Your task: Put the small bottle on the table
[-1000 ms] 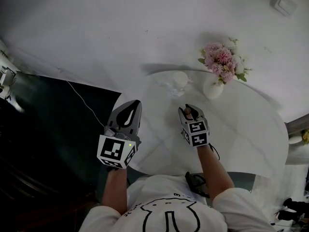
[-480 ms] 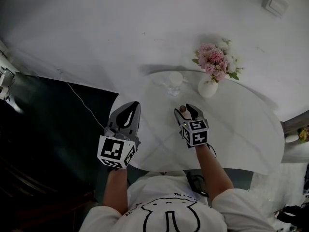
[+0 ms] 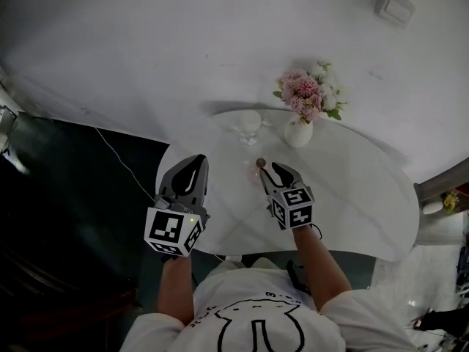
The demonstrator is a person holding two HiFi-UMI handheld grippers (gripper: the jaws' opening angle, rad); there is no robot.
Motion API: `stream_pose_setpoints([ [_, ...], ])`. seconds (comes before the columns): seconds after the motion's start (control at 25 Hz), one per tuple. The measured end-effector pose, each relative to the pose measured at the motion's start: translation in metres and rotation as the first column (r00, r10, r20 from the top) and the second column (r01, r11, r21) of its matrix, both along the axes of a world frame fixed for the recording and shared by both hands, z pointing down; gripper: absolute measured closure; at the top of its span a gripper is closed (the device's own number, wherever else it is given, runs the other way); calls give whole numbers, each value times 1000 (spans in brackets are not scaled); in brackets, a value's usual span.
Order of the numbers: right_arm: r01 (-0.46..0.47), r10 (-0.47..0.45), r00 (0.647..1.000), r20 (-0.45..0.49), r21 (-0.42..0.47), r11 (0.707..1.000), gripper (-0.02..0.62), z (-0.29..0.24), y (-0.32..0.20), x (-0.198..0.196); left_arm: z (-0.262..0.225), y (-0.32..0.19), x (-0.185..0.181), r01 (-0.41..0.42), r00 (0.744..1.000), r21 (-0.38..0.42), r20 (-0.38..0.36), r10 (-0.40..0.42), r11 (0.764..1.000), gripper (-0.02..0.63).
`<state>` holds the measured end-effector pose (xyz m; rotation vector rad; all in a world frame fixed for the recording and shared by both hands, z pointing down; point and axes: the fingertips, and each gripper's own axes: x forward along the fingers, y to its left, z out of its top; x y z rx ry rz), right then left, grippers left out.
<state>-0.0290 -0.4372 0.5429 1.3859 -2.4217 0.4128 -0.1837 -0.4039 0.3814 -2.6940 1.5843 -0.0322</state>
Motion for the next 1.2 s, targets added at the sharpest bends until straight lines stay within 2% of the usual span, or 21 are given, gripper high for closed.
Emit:
stream_pose_setpoints([
  [0.08,4,-4,1000,0,12,1000,464,-10,6,4,-5,5,5,1,1000,8,-5,-1,1000,601],
  [0.12,3,-3,1000,-2,21,1000,531,-15,8,6,-7,7,6,3,1000,11,-7,-3,1000,602],
  [0.2,8,-8,1000,2,34,999,590,-26,13,9,-13,9,8,10,1000,18,-14,-10,1000,603],
  [0.24,15,-15,1000,10,38,999,600,-31,15,9,-16,11,9,14,1000,22,-16,-13,1000,602],
  [0.4,45,-47,998,49,49,998,601,-53,30,11,-24,18,13,12,1000,33,-14,-12,999,603],
  [0.56,35,-39,999,35,102,994,601,-82,44,17,-31,23,17,4,1000,40,-10,-4,999,601],
  [0.72,42,-43,999,-1,198,979,601,-119,57,24,-37,25,19,-2,1000,51,-7,2,999,603],
  [0.84,22,-25,1000,8,253,967,601,-144,65,34,-42,26,19,0,1000,58,-21,1,998,603],
  [1.0,-11,3,1000,25,307,952,601,-170,73,52,-51,28,21,-2,999,72,-42,5,997,603],
  [1.2,-22,9,999,37,352,936,603,-201,78,67,-66,29,23,-3,1000,106,-24,6,994,603],
])
